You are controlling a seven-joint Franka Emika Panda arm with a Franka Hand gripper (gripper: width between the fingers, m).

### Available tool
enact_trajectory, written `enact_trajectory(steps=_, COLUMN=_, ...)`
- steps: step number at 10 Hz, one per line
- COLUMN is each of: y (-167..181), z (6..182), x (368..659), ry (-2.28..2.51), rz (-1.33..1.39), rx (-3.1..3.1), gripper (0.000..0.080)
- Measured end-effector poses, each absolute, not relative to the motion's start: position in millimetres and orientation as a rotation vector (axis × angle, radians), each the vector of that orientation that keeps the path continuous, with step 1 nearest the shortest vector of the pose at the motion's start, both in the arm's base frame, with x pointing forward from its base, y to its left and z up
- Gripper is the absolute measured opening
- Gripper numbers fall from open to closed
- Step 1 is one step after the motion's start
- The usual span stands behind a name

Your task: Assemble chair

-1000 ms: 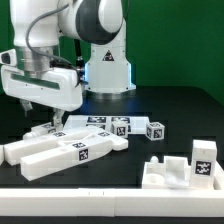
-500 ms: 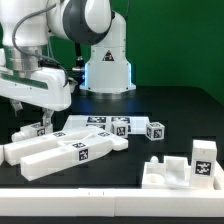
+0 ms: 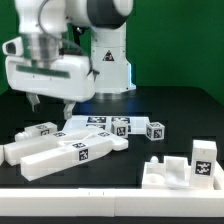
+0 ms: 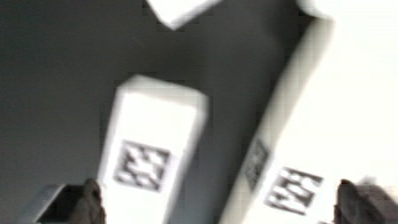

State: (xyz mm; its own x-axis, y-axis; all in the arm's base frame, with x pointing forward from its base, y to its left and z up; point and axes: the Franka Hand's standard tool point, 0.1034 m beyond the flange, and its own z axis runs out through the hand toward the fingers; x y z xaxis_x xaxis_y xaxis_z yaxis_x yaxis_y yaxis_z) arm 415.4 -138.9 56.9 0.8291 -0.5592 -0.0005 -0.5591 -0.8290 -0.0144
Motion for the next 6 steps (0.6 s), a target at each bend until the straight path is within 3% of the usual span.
enact_trajectory(steps=1, y=-144, z=51.7, x=403, ry=0.963, rz=0.037, rx=-2.980, gripper=0.0649)
enact_trajectory(steps=6, y=-157, z=46.2, x=406, ry=0.976, rz=0.036, rx=-2.989, gripper=0.0649)
